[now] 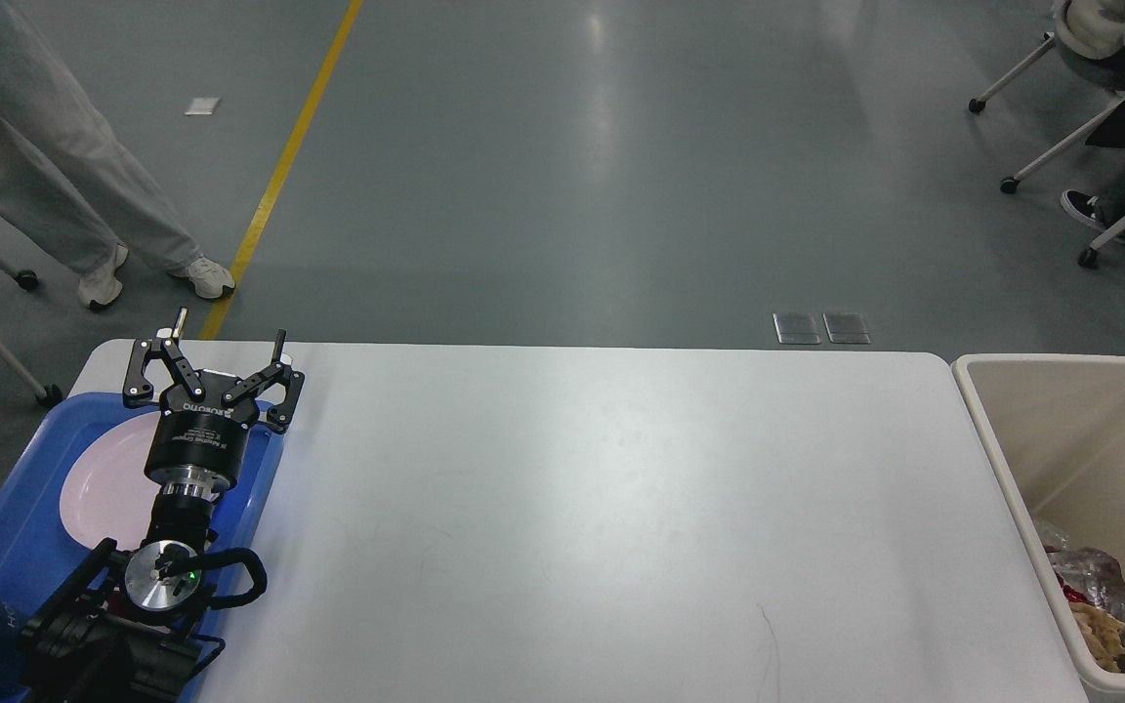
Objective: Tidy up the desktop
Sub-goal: 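Carry the white cup into the bin and release it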
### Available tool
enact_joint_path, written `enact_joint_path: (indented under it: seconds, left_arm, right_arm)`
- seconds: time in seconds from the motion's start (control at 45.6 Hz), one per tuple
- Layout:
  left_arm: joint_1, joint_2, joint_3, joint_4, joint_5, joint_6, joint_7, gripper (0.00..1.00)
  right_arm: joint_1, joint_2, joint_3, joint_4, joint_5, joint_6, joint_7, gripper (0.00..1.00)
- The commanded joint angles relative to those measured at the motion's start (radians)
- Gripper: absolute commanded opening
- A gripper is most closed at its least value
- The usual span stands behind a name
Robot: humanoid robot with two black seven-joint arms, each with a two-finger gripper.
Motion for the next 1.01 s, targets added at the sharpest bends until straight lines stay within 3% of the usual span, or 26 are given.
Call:
enact_joint_path:
  seconds: [0.0, 0.285, 0.307, 0.372, 0.416, 0.438, 0.986]
  left_arm:
    - [0.0, 0.0, 0.0, 0.0, 0.0, 0.0, 0.0, 0.96]
    - [0.0, 0.0, 0.0, 0.0, 0.0, 0.0, 0.0, 0.96]
    - [0.0, 0.001, 0.0, 0.0, 0.0, 0.0, 0.0, 0.96]
    - [0.0, 0.0, 0.0, 0.0, 0.0, 0.0, 0.0, 0.96]
    - [0.0, 0.0, 0.0, 0.0, 0.0, 0.0, 0.0, 0.96]
    - [0.0, 0.0, 0.0, 0.0, 0.0, 0.0, 0.0, 0.96]
    - [0.0, 0.0, 0.0, 0.0, 0.0, 0.0, 0.0, 0.96]
  right_arm:
    - [-0.112, 0.073, 0.002, -0.108, 0.009, -0.041, -0.033, 0.0]
    - [-0.152, 0.078, 0.059, -0.114, 0.009, -0.044, -0.043, 0.0]
    - [-0.152, 0.078, 0.059, -0.114, 0.009, -0.046, -0.043, 0.04]
    - [-0.152, 0.07, 0.063, -0.114, 0.009, -0.064, -0.038, 0.51]
    - [-0.152, 0.07, 0.063, -0.114, 0.009, -0.092, -0.036, 0.91]
    - [-0.151, 0.07, 0.063, -0.114, 0.009, -0.106, -0.036, 1.0]
    - [-0.129, 0.066, 0.1, -0.1, 0.009, -0.113, -0.035, 1.0]
